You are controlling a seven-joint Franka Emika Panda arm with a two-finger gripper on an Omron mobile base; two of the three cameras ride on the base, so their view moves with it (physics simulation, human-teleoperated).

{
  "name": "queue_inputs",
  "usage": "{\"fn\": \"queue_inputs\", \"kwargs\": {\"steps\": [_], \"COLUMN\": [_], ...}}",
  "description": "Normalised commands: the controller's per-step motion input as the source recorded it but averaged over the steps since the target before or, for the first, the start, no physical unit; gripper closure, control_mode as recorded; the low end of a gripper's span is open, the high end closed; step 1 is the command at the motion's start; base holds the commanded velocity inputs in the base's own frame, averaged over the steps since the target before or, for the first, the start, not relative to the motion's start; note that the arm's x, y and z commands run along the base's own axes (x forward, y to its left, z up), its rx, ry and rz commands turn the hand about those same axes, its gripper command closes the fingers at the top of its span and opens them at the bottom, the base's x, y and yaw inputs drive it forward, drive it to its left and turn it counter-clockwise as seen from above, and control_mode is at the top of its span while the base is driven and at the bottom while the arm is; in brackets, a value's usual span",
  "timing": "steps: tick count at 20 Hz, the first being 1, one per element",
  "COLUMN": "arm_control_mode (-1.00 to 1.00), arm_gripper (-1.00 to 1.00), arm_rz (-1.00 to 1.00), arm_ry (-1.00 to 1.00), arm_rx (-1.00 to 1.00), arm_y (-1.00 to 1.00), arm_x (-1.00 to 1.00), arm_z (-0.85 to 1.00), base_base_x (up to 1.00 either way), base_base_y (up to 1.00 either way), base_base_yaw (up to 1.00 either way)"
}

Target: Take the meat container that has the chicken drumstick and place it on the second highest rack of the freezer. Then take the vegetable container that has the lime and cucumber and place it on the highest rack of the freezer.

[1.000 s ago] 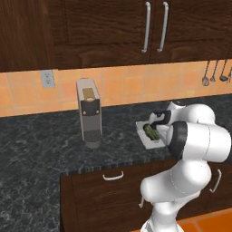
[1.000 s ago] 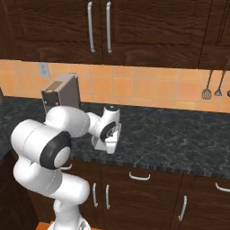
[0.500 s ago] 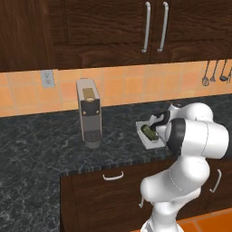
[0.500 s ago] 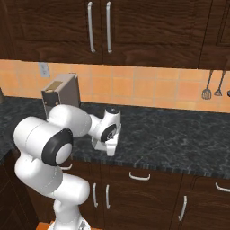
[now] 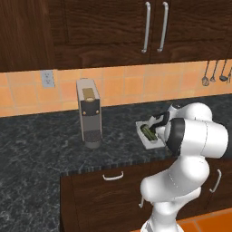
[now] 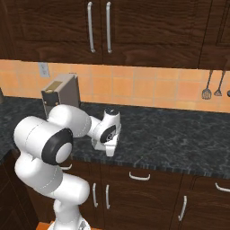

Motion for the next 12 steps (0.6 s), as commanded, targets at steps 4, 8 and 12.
{"fn": "queue_inputs", "kwargs": {"steps": [4, 8, 12], "arm_control_mode": [-1.0, -1.0, -1.0], "arm_gripper": [1.0, 1.0, 1.0], "arm_rz": [0.0, 0.0, 0.0], "arm_ry": [0.0, 0.0, 0.0], "arm_rx": [0.0, 0.0, 0.0], "arm_y": [0.0, 0.0, 0.0], "arm_x": [0.0, 0.0, 0.0], "arm_z": [0.0, 0.0, 0.0], "base_base_x": [0.0, 0.0, 0.0], "base_base_y": [0.0, 0.0, 0.0], "base_base_yaw": [0.0, 0.0, 0.0]}}
